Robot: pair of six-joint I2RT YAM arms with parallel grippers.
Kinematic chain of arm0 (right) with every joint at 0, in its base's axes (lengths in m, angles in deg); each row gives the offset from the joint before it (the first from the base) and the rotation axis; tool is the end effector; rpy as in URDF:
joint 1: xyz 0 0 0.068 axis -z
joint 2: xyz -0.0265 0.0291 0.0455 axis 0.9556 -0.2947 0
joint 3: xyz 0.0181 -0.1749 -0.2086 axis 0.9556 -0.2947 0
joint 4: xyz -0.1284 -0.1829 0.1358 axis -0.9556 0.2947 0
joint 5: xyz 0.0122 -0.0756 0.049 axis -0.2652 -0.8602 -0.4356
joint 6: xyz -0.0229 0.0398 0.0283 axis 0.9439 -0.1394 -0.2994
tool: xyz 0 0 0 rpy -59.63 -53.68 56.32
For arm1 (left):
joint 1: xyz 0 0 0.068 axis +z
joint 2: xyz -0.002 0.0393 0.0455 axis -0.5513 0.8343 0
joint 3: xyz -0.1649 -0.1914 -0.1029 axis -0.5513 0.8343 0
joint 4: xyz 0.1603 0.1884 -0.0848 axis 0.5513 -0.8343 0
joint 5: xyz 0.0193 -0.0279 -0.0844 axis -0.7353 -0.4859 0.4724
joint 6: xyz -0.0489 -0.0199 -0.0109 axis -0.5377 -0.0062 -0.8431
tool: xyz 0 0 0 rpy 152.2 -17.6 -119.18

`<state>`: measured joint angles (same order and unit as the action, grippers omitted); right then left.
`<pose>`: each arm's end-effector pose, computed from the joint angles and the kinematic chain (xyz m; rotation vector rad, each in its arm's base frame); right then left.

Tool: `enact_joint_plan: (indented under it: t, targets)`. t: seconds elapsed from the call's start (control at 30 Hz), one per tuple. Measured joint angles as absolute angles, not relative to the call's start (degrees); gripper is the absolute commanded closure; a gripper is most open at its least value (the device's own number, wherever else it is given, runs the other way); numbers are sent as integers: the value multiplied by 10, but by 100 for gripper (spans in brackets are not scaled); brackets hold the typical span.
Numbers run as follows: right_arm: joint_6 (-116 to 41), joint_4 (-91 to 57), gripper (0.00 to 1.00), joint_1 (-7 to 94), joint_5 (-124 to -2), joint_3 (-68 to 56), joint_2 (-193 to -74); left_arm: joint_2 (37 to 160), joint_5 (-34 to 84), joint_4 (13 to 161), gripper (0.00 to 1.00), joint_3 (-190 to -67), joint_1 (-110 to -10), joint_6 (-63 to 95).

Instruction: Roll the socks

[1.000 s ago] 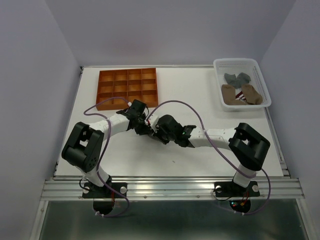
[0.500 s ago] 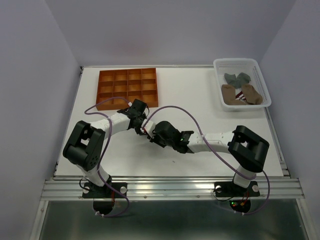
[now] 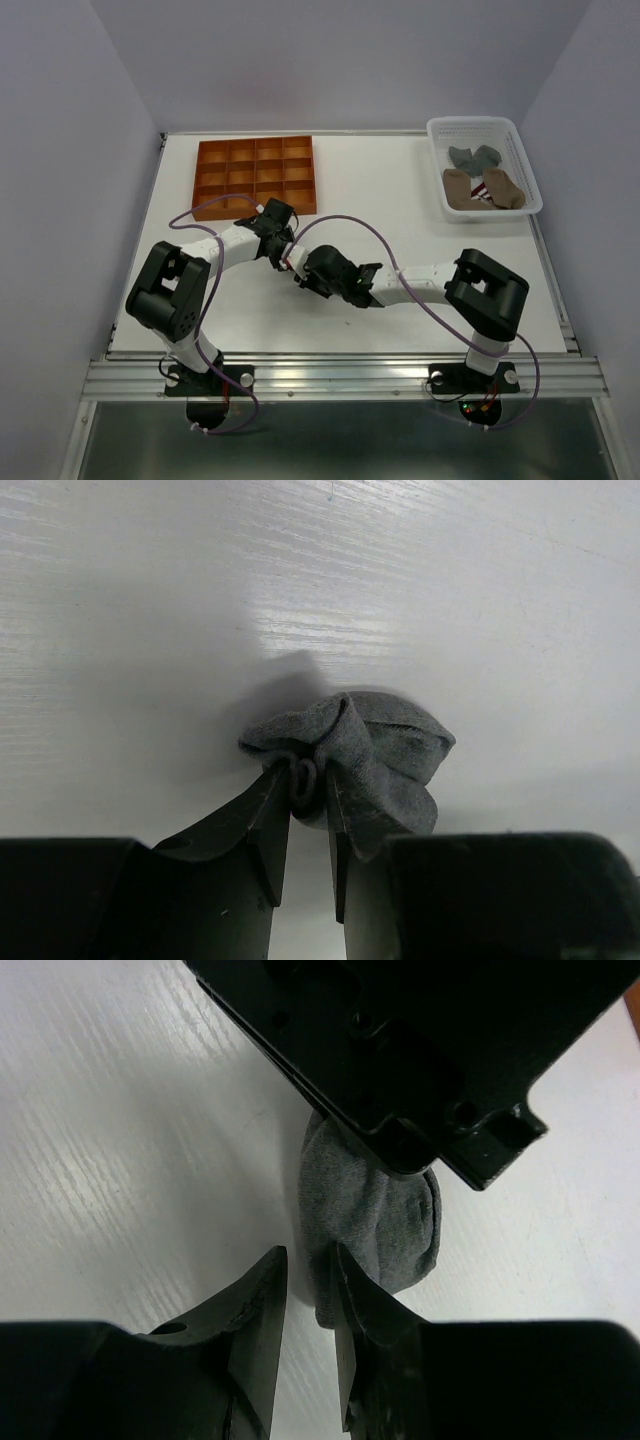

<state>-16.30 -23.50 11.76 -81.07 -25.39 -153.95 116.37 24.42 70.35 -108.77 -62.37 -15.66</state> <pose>0.1852 0.3220 0.1685 -1.3051 1.8519 0.2295 0.2797 -0.1598 0.1715 -0.2704 2.6453 -0.6259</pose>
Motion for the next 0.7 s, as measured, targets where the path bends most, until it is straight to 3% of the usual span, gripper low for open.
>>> enact_joint_plan:
  t: [0.57,0.7]
  targets:
    - [-172,-259,70,118,-824,-254,-1558,1161,245,704,68,-1088,-624,-157]
    - [-172,-260,76,118,-824,-254,-1560,1160,247,704,67,-1088,-624,-157]
